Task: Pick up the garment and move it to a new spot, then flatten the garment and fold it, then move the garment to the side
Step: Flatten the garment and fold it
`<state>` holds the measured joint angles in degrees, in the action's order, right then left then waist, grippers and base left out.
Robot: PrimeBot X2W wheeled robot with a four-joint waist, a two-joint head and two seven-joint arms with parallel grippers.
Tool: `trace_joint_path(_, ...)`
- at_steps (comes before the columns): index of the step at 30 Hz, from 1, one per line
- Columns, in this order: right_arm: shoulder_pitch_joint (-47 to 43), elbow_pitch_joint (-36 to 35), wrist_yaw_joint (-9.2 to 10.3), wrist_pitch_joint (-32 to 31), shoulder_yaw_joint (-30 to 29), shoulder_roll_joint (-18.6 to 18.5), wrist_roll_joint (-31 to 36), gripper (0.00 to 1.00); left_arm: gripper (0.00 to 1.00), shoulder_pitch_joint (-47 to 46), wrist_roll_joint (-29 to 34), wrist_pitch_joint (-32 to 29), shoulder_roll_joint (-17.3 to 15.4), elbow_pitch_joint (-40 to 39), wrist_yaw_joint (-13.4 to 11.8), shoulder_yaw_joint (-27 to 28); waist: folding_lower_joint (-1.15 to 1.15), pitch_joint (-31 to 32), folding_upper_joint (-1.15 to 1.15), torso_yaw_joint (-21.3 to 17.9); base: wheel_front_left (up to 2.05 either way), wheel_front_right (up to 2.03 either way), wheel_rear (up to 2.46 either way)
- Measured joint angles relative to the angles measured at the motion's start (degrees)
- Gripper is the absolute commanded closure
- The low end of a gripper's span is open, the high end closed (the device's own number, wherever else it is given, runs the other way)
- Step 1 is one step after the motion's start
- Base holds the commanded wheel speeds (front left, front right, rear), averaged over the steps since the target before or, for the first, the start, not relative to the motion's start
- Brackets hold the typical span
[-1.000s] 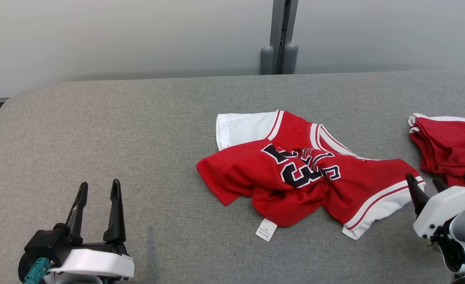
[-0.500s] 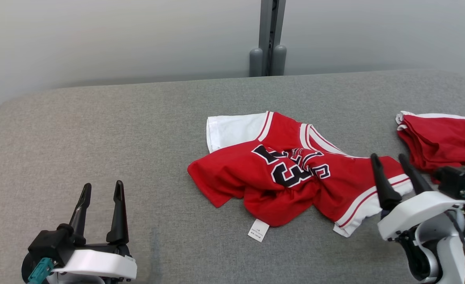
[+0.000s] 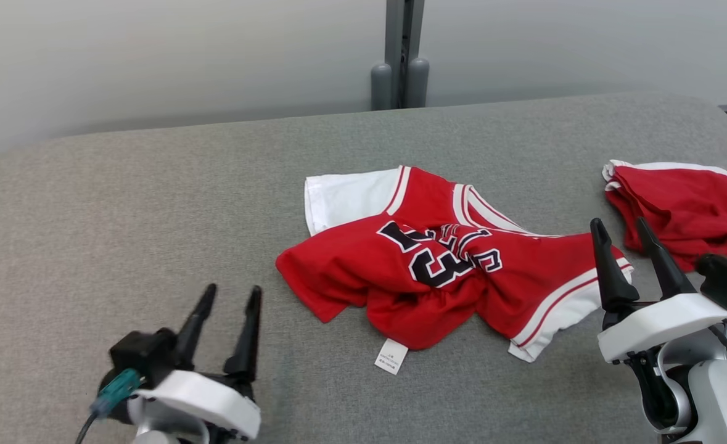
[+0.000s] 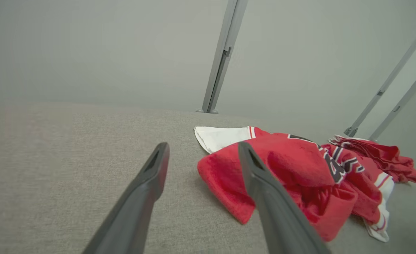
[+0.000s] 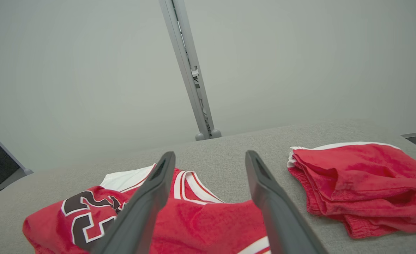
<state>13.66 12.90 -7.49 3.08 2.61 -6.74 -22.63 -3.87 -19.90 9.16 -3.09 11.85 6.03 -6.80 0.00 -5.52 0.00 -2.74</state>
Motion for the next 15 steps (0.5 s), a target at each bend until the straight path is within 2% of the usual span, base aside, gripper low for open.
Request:
trace_joint_path(5, 0.06, 0.02, 0.00, 1.05, 0.15, 0.16, -0.02, 0.00, 0.00, -2.21, -3.21, -10.07, -1.43, 2.12, 1.05, -6.97, 0.00, -1.25, 0.00, -1.67, 0.00, 0.00, 0.00)
trace_joint_path(9, 0.61, 0.31, 0.00, 1.23, 0.24, 0.33, -0.02, 0.00, 0.00, -4.86, -8.71, -17.85, -2.53, 3.38, 1.24, -12.89, 0.00, -2.30, 0.00, -3.33, 0.00, 0.00, 0.00)
trace_joint_path(15, 1.65, 0.71, 0.00, 1.67, 0.35, 0.75, -0.02, 0.00, 0.00, -10.31, -14.14, -23.29, -5.21, 6.00, 1.41, -18.90, 0.00, -4.21, 0.00, -6.11, 0.00, 0.00, 0.00)
